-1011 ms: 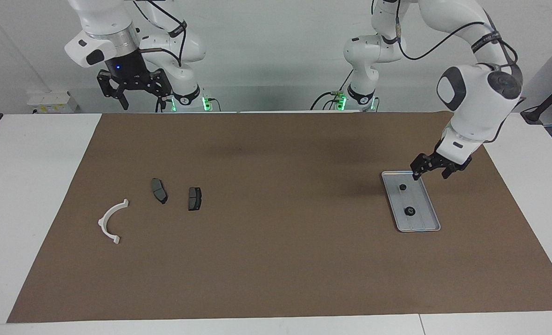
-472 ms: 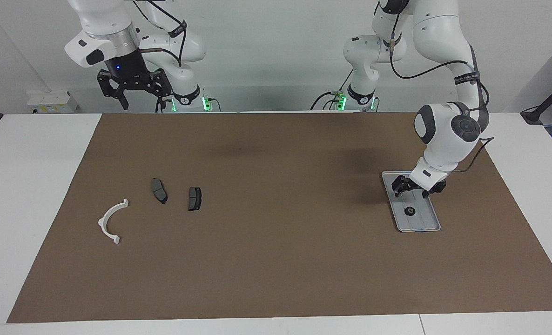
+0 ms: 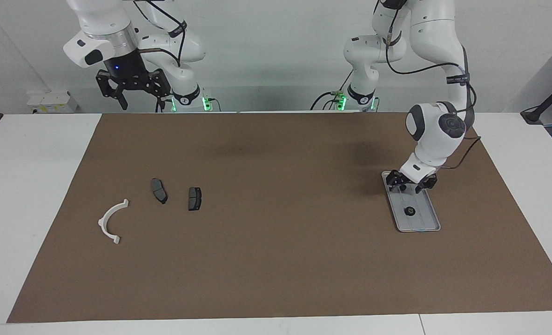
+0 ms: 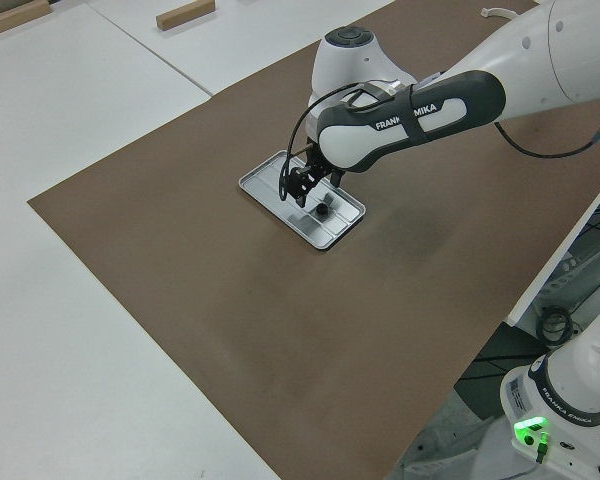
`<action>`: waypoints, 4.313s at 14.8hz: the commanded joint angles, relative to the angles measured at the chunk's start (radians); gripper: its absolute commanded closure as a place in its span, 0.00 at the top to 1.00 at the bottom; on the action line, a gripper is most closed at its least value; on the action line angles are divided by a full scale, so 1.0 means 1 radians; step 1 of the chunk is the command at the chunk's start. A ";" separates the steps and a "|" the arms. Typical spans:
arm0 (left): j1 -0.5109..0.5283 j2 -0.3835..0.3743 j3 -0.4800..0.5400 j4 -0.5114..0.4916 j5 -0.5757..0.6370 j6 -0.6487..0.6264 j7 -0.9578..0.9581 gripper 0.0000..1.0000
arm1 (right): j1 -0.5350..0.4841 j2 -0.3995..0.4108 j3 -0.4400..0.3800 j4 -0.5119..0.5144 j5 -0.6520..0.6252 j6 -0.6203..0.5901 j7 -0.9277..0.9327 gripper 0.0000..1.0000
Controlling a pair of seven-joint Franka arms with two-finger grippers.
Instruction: Place bearing gear from tray to pile
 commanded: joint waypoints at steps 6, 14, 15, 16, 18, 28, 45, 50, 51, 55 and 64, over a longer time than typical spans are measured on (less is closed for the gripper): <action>0.026 -0.051 -0.003 -0.059 0.018 0.038 0.038 0.93 | -0.009 -0.014 -0.003 -0.009 0.028 -0.011 -0.011 1.00; 0.023 -0.058 -0.003 -0.089 0.018 0.058 0.033 0.83 | -0.009 -0.014 -0.003 -0.009 0.028 -0.008 -0.011 1.00; 0.022 -0.058 -0.003 -0.097 0.018 0.058 0.033 0.83 | -0.009 -0.014 -0.003 -0.010 0.028 -0.006 -0.011 1.00; 0.022 -0.060 -0.003 -0.100 0.018 0.060 0.033 0.83 | -0.009 -0.014 -0.003 -0.013 0.028 -0.005 -0.009 1.00; 0.020 -0.066 -0.003 -0.111 0.018 0.060 0.035 0.80 | -0.005 -0.011 -0.003 -0.035 0.028 0.026 -0.006 1.00; 0.020 -0.068 -0.004 -0.102 0.018 0.054 0.033 0.28 | 0.044 0.179 0.005 -0.199 0.025 0.400 0.113 1.00; -0.403 0.098 -0.010 0.537 -0.035 -0.373 -0.422 0.02 | 0.043 0.242 0.005 -0.199 0.023 0.462 0.173 1.00; -0.526 0.095 -0.010 0.451 -0.052 -0.341 -0.514 0.02 | 0.043 0.243 0.005 -0.199 0.023 0.462 0.172 1.00; -0.534 0.101 -0.010 0.432 -0.052 -0.309 -0.513 0.03 | 0.043 0.243 0.005 -0.198 0.023 0.462 0.170 1.00; -0.557 0.162 -0.009 0.354 -0.048 -0.146 -0.508 0.04 | 0.035 0.243 0.005 -0.199 0.023 0.463 0.164 1.00; -0.574 0.204 -0.009 0.267 -0.040 0.000 -0.499 0.05 | 0.034 0.243 0.005 -0.199 0.023 0.471 0.163 1.00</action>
